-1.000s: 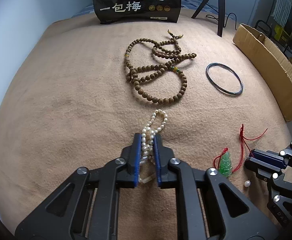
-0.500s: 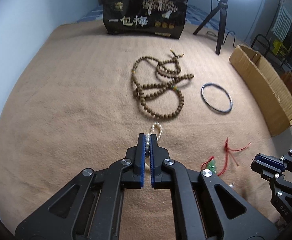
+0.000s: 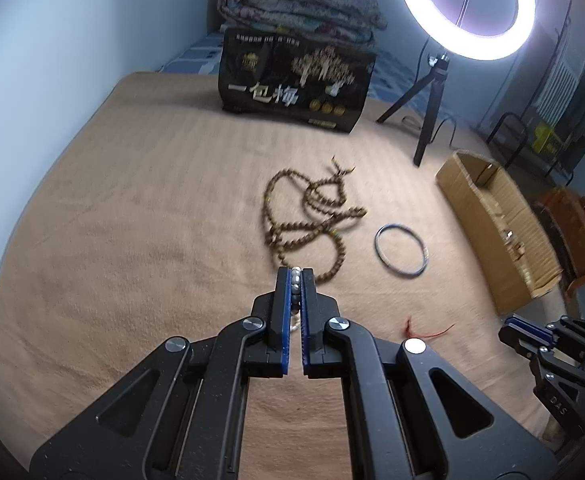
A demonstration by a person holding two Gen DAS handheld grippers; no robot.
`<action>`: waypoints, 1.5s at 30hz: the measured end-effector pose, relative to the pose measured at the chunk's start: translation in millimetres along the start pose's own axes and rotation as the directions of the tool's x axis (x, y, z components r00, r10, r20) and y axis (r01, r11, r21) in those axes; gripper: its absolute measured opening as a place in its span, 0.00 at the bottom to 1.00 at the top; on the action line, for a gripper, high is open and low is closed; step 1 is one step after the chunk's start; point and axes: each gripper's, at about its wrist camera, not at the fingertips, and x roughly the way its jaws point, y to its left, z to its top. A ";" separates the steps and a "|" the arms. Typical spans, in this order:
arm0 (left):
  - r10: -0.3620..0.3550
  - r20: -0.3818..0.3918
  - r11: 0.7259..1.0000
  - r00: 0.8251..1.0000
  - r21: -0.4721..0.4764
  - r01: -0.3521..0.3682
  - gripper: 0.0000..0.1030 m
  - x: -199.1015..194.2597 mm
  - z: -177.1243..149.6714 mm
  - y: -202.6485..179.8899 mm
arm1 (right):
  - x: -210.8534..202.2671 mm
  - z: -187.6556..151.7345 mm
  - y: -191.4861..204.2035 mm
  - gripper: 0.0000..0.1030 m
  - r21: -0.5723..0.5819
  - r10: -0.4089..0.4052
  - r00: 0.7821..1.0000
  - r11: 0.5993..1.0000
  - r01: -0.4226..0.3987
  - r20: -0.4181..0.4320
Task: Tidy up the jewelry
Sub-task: 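Carry the pearl necklace and pearl earring over the cardboard box with both tools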
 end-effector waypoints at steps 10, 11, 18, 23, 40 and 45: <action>-0.080 0.064 0.997 0.995 0.003 0.080 0.01 -28.1 18.2 -25.6 | -21.3 12.9 -27.1 0.06 0.060 -0.043 0.997 0.997 0.039 0.064; -0.088 0.069 0.996 0.994 0.008 0.088 0.01 -30.2 19.9 -30.2 | -23.6 14.0 -30.9 0.06 0.066 -0.049 0.996 0.997 0.045 0.071; -0.150 0.084 0.988 0.985 0.046 0.146 0.01 -37.0 29.0 -65.5 | -43.3 20.2 -66.2 0.06 0.135 -0.099 0.988 0.987 0.083 0.116; -0.200 0.072 0.978 0.977 0.073 0.195 0.01 -34.6 33.1 -97.3 | -50.7 22.3 -99.6 0.06 0.204 -0.131 0.983 0.974 0.102 0.132; -0.345 0.030 0.932 0.938 0.129 0.339 0.01 -7.1 51.9 -204.8 | -39.7 20.7 -175.2 0.06 0.342 -0.175 0.976 0.932 0.121 0.130; -0.382 0.011 0.917 0.924 0.131 0.377 0.01 4.4 57.8 -227.3 | -29.0 23.9 -191.5 0.06 0.364 -0.187 0.975 0.922 0.131 0.123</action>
